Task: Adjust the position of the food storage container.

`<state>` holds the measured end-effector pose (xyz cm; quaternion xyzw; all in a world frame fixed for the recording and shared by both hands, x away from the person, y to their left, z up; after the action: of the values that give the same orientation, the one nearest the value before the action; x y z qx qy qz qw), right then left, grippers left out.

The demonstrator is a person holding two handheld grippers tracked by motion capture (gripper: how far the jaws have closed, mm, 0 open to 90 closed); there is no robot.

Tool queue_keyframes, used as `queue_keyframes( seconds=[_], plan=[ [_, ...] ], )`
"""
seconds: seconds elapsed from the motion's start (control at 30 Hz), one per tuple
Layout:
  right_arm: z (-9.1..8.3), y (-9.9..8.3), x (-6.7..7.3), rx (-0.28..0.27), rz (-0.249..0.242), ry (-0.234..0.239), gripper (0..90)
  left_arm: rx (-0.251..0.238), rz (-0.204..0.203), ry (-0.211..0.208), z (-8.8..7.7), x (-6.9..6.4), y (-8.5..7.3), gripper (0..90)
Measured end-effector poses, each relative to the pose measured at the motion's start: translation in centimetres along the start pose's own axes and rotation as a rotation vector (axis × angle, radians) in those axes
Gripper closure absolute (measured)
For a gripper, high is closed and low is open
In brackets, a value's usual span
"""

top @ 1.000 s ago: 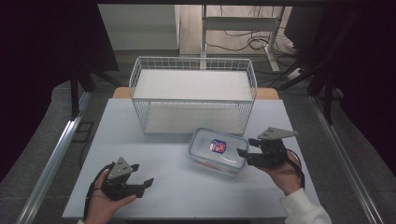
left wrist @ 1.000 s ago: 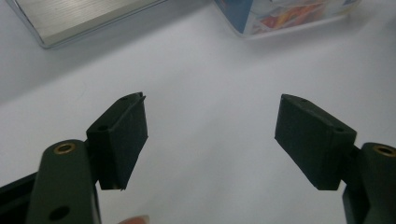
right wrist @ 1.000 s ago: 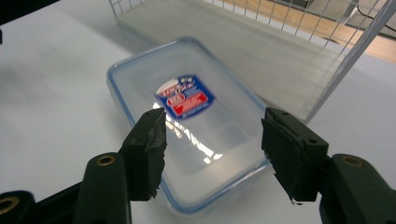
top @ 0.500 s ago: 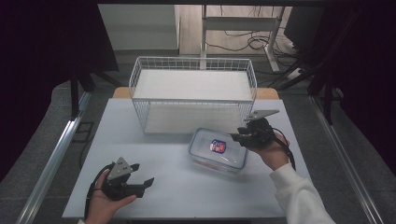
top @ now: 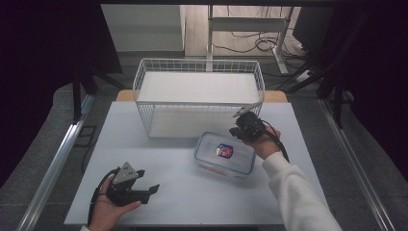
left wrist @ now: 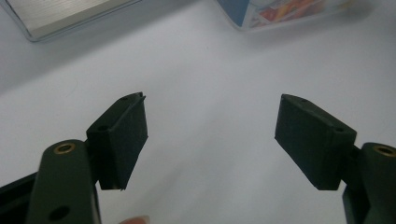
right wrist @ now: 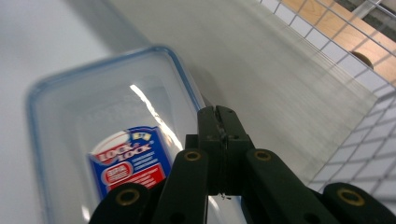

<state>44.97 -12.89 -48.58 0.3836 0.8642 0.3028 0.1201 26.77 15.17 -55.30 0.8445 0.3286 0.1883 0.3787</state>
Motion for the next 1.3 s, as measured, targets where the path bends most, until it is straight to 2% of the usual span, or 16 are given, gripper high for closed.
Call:
queue_keyframes(
  seconds=[0.03, 0.1, 0.13, 0.23, 0.33, 0.37, 0.63, 0.77, 0.83, 0.93, 1.07, 1.1, 1.13, 1.3],
  plan=[
    [1.1, 0.2, 0.0, 0.029, -0.045, -0.027, 88.8, 0.001, 0.001, -0.001, 0.0, 0.0, 0.0, 24.8],
    [1.5, 0.2, 0.0, 0.041, -0.06, -0.035, 88.8, 0.0, 0.0, -0.002, 0.0, 0.0, -0.1, 24.9],
    [2.7, 0.3, 0.0, 0.069, -0.09, -0.055, 88.8, -0.001, -0.001, -0.003, 0.0, 0.0, -0.1, 24.8],
    [3.7, 0.5, -0.1, 0.08, -0.107, -0.066, 88.8, -0.002, 0.003, -0.008, 0.0, -0.1, -0.1, 24.8],
    [4.7, 0.7, 0.3, 0.084, -0.109, -0.049, 88.9, -0.008, 0.011, -0.017, -0.1, -0.2, 0.0, 24.8],
    [5.0, 0.7, 0.3, 0.084, -0.119, -0.061, 88.8, -0.009, 0.013, -0.017, -0.1, -0.2, 0.0, 24.8],
    [5.9, 0.8, -0.1, 0.096, -0.148, -0.085, 89.0, -0.004, 0.014, -0.021, 0.0, -0.2, -0.1, 24.8],
    [5.9, 0.8, 0.1, 0.1, -0.164, -0.094, 89.0, -0.003, 0.016, -0.018, 0.0, -0.2, -0.1, 24.9],
    [5.8, 0.6, 0.7, 0.108, -0.18, -0.073, 89.1, 0.001, 0.016, -0.019, 0.0, -0.3, -0.1, 24.9],
    [5.7, 0.5, 1.3, 0.114, -0.196, -0.066, 89.1, 0.004, 0.016, -0.019, 0.0, -0.3, -0.1, 24.9],
    [5.7, 0.3, 2.7, 0.124, -0.224, -0.037, 89.1, 0.004, 0.018, -0.019, 0.0, -0.3, -0.1, 25.0],
    [5.6, 0.2, 3.6, 0.126, -0.237, -0.012, 89.1, 0.001, 0.017, -0.019, 0.0, -0.4, -0.1, 25.0],
    [5.6, 0.2, 3.6, 0.126, -0.237, -0.012, 89.1, 0.001, 0.017, -0.019, 0.1, -0.4, -0.1, 25.0],
    [5.5, -0.2, 5.4, 0.144, -0.287, 0.016, 89.1, 0.004, 0.021, -0.019, 0.1, -0.4, -0.1, 25.0]
  ],
)
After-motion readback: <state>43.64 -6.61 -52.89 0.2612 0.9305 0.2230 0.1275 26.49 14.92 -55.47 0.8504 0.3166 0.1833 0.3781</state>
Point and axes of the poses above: each handheld gripper's, and its own axes: z roughly forward along the jaws, y roughly out of its top, x roughly to its left, the point moved 9 cm from there along z, roughly forward along the jaws, and after that the axes turned 12 degrees about z, right-handed, at the moved point
